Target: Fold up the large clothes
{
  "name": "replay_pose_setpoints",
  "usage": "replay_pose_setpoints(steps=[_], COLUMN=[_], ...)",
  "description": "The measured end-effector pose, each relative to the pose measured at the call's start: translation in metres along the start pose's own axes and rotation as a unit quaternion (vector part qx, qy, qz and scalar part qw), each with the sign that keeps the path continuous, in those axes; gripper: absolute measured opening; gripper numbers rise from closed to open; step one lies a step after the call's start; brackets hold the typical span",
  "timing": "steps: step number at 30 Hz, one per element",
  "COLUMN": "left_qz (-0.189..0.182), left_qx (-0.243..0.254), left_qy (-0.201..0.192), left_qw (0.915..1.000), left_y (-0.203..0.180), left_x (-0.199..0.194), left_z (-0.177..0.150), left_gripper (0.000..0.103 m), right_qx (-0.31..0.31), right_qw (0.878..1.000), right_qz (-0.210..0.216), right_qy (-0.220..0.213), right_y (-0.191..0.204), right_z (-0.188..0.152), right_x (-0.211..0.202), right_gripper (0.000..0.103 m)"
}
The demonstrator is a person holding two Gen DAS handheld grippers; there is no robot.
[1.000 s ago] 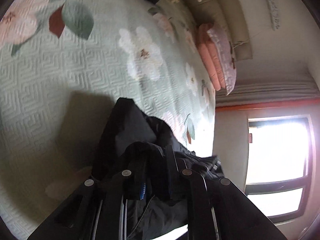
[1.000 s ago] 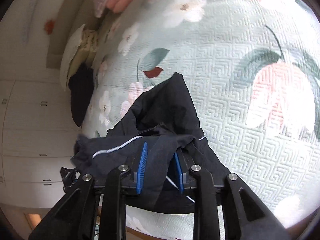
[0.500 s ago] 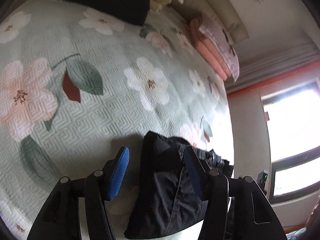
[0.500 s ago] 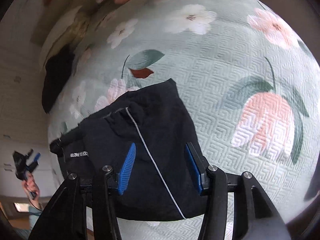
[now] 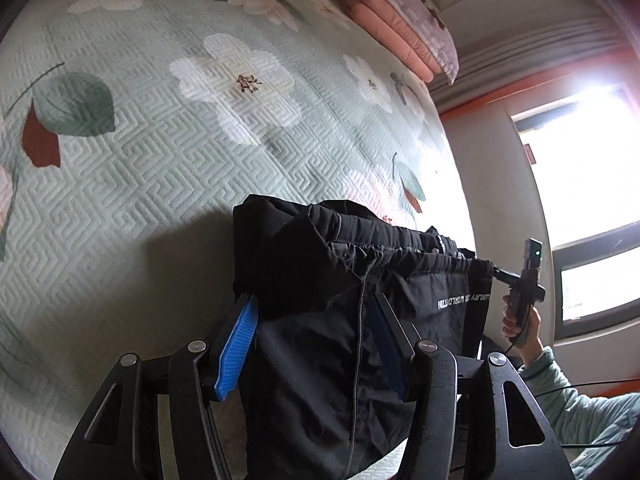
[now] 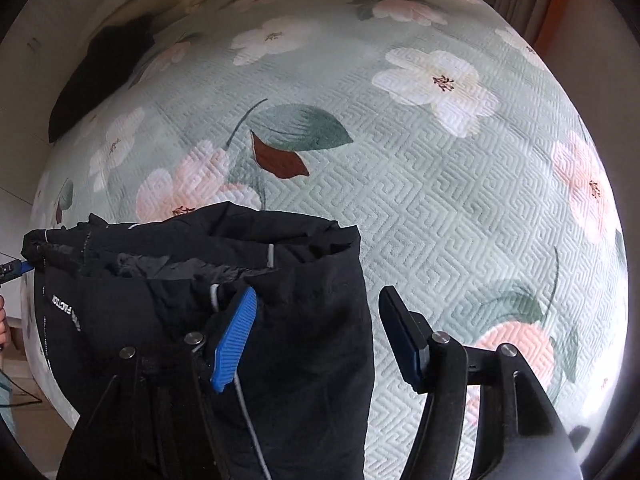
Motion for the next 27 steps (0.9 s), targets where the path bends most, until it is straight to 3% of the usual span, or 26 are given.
replay_pose_setpoints(steps=[5, 6, 7, 9, 10, 15, 20, 24, 27], left_qz=[-0.006, 0.001, 0.005, 0.031, 0.047, 0.033, -0.007, 0.018, 0.088], left_qx=[0.004, 0.008, 0.013, 0.024, 0.024, 0.028, 0.021, -0.003, -0.037], left_qy=[0.022, 0.024, 0.020, 0.000, -0.003, -0.072, -0.159, -0.173, -0.144], left_qw=[0.9997, 0.9997, 0.9997, 0.9992, 0.9986, 0.9964, 0.9870, 0.9847, 0.9851], left_y=[-0.003, -0.003, -0.004, -0.003, 0.000, -0.020, -0.052, -0.037, 0.013], left_x=[0.021, 0.026, 0.029, 0.032, 0.033, -0.005, -0.059, -0.044, 0.008], left_z=[0.005, 0.007, 0.009, 0.015, 0.015, 0.013, 0.039, 0.073, 0.079], left_gripper=[0.059, 0.059, 0.056, 0.021, 0.009, 0.005, 0.004, 0.004, 0.004], right_qx=[0.002, 0.003, -0.001, -0.022, -0.035, -0.025, -0.026, -0.039, -0.032], right_qw=[0.999, 0.999, 0.999, 0.999, 0.999, 0.997, 0.991, 0.990, 0.993], right_qz=[0.050, 0.052, 0.051, 0.033, 0.012, -0.024, -0.057, -0.089, -0.109], right_qy=[0.009, 0.010, 0.006, -0.002, -0.013, -0.066, -0.120, -0.107, -0.027], right_y=[0.003, 0.004, 0.006, 0.010, 0.012, 0.013, 0.002, -0.008, -0.022], right_z=[-0.007, -0.007, -0.006, -0.009, -0.010, -0.006, 0.044, 0.081, 0.074], right_x=[0.025, 0.026, 0.026, 0.017, 0.007, -0.053, -0.104, -0.068, 0.014], right_gripper=[0.067, 0.063, 0.046, 0.024, 0.020, 0.015, 0.015, 0.015, 0.014])
Point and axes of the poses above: each gripper's, at about its wrist camera, not at the fingertips, and x roughly the way its jaws point, y to its left, z to its top, the point moved 10 cm from there along x, roughly the way its jaws point, and after that the axes turned 10 degrees about -x, right-handed, at the moved point
